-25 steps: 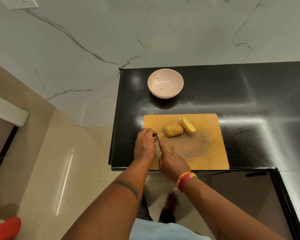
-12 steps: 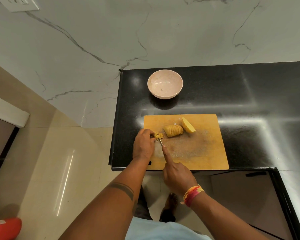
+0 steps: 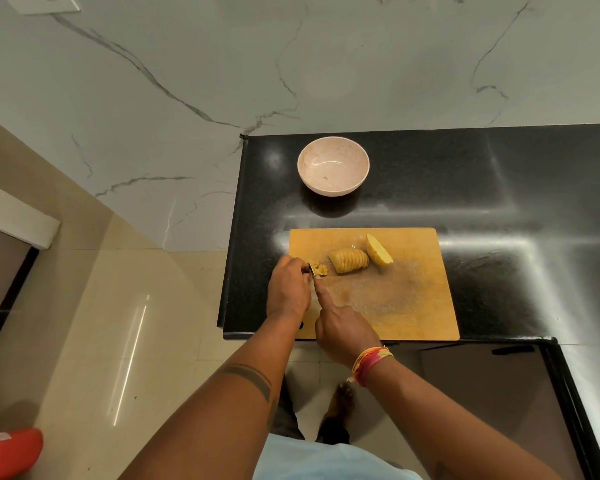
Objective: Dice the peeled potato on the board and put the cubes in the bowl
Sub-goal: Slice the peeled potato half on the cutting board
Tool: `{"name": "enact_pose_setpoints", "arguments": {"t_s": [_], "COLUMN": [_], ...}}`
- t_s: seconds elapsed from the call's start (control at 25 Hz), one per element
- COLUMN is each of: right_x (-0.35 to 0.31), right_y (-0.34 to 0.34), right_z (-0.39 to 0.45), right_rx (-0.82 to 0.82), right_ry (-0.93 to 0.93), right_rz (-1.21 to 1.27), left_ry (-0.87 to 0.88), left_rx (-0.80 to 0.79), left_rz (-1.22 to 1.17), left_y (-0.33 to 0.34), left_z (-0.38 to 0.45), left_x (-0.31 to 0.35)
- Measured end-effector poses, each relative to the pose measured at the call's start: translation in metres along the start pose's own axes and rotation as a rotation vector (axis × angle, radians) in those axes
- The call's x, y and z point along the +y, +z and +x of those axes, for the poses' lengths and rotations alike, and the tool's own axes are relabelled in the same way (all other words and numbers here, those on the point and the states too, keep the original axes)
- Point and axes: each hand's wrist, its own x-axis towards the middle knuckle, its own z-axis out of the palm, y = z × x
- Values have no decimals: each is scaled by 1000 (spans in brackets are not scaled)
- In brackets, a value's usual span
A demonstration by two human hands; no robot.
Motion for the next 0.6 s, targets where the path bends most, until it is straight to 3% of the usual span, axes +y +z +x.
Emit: {"name": "enact_pose_setpoints", "arguments": {"t_s": [0.6], "right_x": [20], "right_y": [18], "right_z": [-21], "right_rx": [-30], "right_ry": [-29], "right_rz": [-57], "left_ry": [-38], "left_rx": [3], "left_rz": [39], "left_y": [2], "left_z": [-1], "left_x": [6]}}
